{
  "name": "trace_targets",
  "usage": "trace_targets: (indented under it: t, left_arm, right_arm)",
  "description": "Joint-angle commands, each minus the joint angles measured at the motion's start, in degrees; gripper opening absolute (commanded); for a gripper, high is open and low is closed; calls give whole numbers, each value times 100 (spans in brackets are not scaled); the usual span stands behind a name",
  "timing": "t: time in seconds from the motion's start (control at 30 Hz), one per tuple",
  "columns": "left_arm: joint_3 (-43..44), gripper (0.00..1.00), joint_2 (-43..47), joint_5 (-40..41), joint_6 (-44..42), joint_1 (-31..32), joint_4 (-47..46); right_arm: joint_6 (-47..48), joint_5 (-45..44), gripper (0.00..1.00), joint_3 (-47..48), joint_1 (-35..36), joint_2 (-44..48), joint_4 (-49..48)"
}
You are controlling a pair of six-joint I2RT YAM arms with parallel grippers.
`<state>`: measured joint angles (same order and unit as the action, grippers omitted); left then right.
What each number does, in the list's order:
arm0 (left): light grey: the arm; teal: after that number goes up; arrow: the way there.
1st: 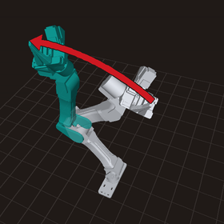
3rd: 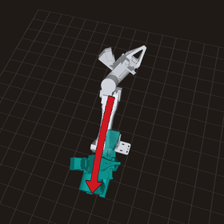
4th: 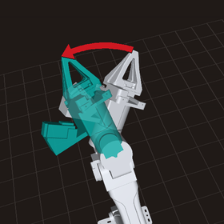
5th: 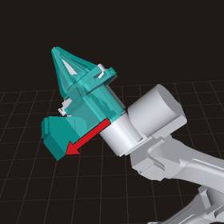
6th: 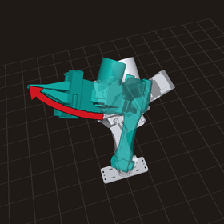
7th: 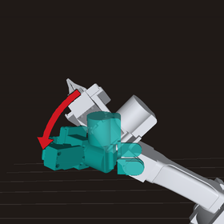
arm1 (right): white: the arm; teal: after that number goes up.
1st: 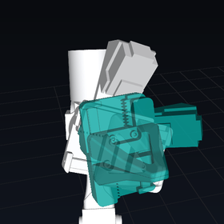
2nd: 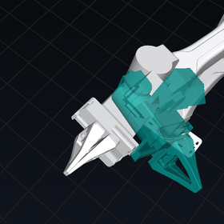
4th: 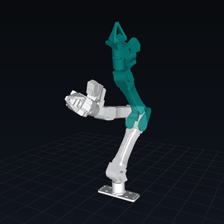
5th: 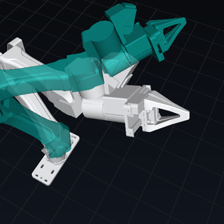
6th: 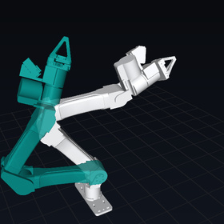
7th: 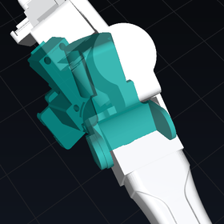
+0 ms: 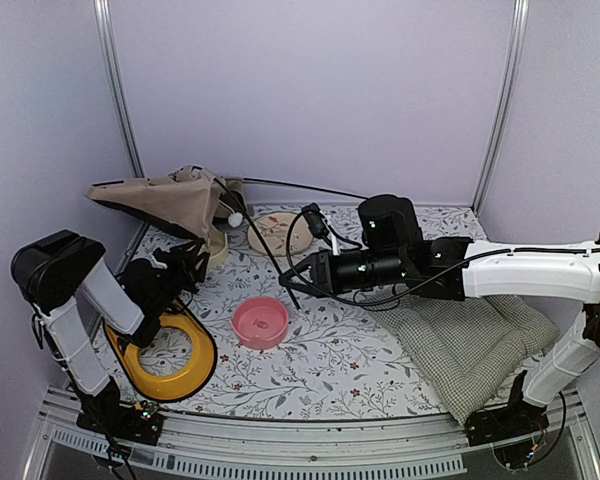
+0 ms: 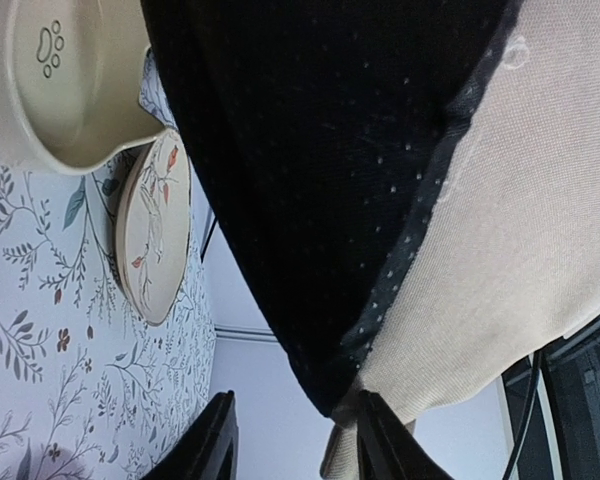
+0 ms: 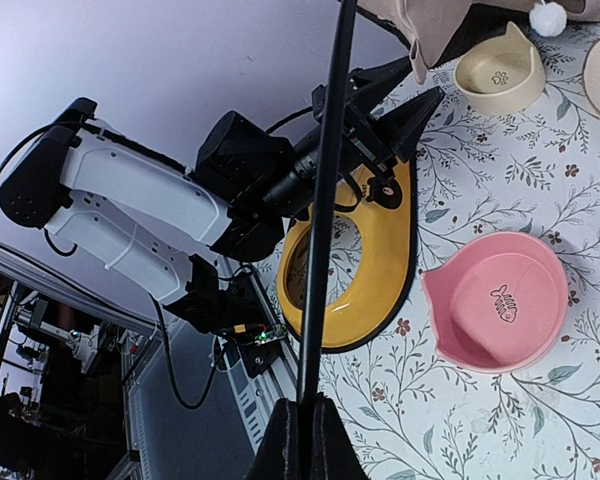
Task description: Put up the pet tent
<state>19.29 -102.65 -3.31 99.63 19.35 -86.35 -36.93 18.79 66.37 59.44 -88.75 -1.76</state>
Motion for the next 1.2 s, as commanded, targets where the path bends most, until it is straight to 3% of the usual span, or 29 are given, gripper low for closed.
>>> trace_targets:
  t: [0.0,0.63,0.8,1.07,1.17]
  left_arm:
    - [173,43,162,88,-60,33,-1789]
    - [462,44,29,118,77,209,-1789]
    - [395,32,120,182,107,218,-1789]
    - [296,0,235,102,33,227,-1780]
    - [323,0,534,-177,-165,236,-1303]
  right_arm:
    - [54,-86,0,192,-77,-68,-417]
    - [64,-112,0,97,-73,-28,-452]
    - [54,-112,0,78,-80,-45,-457]
    - [56,-144,0,22,-73,-56,-466]
    - [37,-203,0,-37,-77,-7,-473]
